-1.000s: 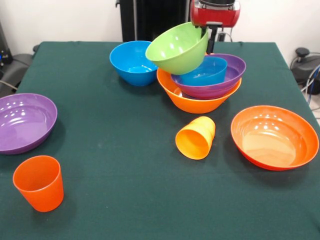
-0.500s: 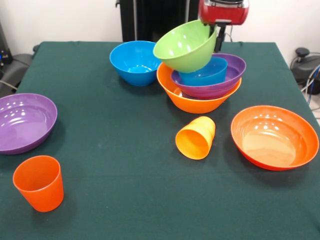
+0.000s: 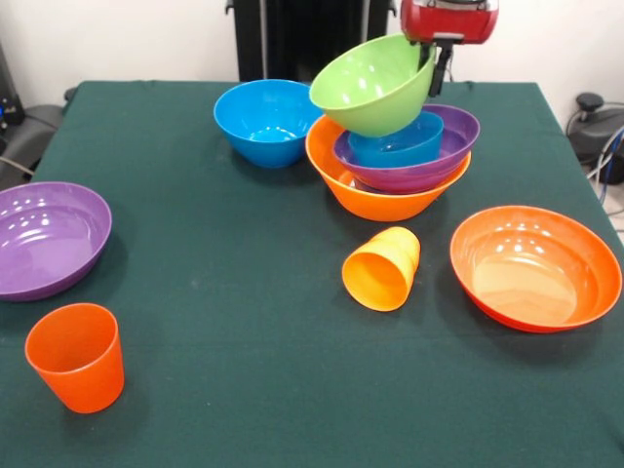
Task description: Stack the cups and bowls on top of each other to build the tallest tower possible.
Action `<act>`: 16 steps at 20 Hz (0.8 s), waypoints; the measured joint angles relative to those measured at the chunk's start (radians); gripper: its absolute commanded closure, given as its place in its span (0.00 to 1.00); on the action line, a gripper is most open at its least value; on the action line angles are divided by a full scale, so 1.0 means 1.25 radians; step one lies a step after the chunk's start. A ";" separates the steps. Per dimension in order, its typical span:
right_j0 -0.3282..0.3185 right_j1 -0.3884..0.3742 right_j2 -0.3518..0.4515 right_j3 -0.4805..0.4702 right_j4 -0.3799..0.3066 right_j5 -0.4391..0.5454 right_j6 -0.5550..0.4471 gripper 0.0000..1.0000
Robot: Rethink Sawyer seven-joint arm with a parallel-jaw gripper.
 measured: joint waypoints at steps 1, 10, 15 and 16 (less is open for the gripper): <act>0.000 0.000 -0.003 0.000 0.000 0.000 0.000 1.00; 0.000 0.000 -0.024 0.000 0.000 0.000 0.000 0.00; 0.000 0.000 -0.030 0.000 0.000 0.000 0.000 0.00; 0.000 0.000 -0.032 0.000 0.000 0.000 0.000 0.00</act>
